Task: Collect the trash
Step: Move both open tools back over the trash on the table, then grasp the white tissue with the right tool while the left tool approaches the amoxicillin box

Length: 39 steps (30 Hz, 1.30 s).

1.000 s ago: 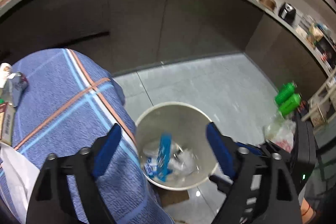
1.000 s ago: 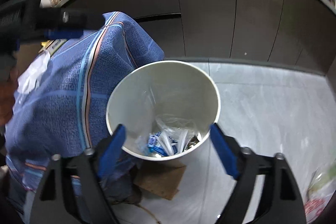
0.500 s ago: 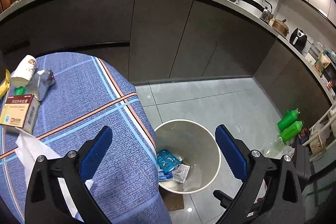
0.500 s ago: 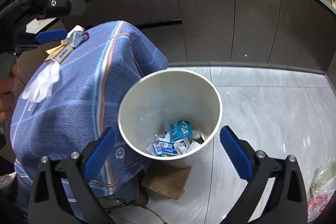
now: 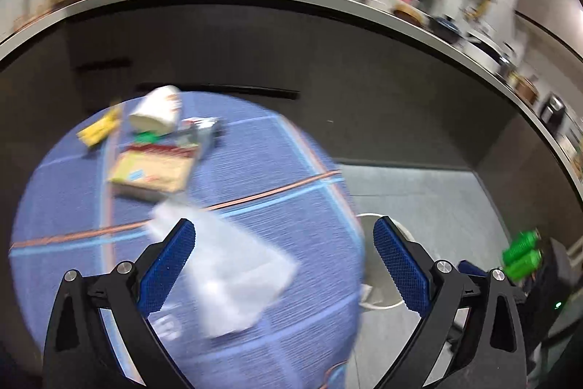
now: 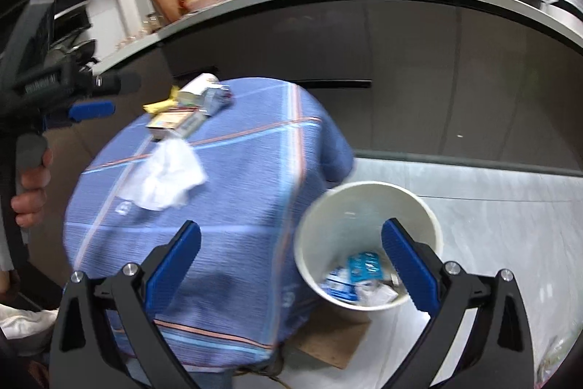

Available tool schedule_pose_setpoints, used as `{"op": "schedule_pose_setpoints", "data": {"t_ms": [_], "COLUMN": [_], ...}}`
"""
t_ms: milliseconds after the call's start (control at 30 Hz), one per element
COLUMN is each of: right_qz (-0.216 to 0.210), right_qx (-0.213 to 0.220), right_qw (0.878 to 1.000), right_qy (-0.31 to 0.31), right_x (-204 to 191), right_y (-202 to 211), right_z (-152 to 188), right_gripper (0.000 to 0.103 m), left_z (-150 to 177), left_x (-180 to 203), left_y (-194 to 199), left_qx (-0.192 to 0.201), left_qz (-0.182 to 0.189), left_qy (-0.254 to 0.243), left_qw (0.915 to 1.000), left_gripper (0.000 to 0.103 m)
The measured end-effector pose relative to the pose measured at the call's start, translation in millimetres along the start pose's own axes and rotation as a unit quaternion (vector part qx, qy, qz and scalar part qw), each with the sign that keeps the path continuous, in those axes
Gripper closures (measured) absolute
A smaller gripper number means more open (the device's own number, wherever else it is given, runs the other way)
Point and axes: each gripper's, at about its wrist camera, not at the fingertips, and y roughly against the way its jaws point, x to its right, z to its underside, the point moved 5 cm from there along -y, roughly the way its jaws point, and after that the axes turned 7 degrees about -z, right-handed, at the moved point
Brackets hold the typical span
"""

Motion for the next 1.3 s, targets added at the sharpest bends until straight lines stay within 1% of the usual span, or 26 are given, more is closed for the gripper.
{"op": "schedule_pose_setpoints", "data": {"t_ms": [100,200,300,367,467,533,633,767,933,1000,1167,1267,1300], "right_qz": [-0.028,-0.051,-0.072,-0.086,-0.111,-0.119,-0.119,-0.117,-0.115,-0.115,-0.117,-0.125,-0.128], "right_qx": [-0.007,-0.022,-0.038,-0.04,-0.05,-0.059,-0.084,-0.117,-0.154,-0.165,-0.174,-0.178,-0.18], "right_qw": [1.0,0.998,0.996,0.995,0.992,0.99,0.985,0.979,0.97,0.967,0.966,0.965,0.964], "right_qy": [0.008,0.022,0.032,0.037,0.043,0.056,0.092,0.122,0.151,0.154,0.149,0.146,0.146], "right_x": [-24,-51,-76,-91,-112,-123,-138,-146,-148,-146,-138,-136,-136], "right_y": [-9,-23,-36,-44,-58,-70,-100,-141,-187,-201,-214,-214,-213], "right_z": [-7,-15,-23,-30,-42,-48,-56,-65,-69,-68,-64,-58,-56], "right_gripper": [0.003,0.003,0.003,0.003,0.003,0.003,0.003,0.003,0.003,0.003,0.003,0.004,0.004], "left_z": [10,21,29,33,38,42,44,41,27,17,-13,-36,-46], "left_x": [-39,-73,-100,-115,-130,-142,-157,-169,-182,-187,-190,-182,-176], "left_y": [14,27,36,40,42,40,35,23,-2,-17,-53,-78,-86], "left_qx": [-0.001,0.002,0.009,0.008,0.003,-0.002,-0.008,-0.017,-0.025,-0.03,-0.038,-0.04,-0.039], "left_qz": [-0.025,-0.037,-0.054,-0.062,-0.061,-0.058,-0.049,-0.041,-0.025,-0.026,-0.012,0.005,0.021], "left_qy": [0.032,0.06,0.066,0.067,0.072,0.08,0.09,0.08,0.06,0.058,0.038,0.003,-0.015], "left_qw": [0.9992,0.9975,0.9963,0.9958,0.9955,0.9951,0.9947,0.9958,0.9975,0.9975,0.9985,0.9992,0.9989], "left_gripper": [0.008,0.009,0.008,0.009,0.008,0.008,0.009,0.009,0.009,0.009,0.009,0.009,0.009]}}
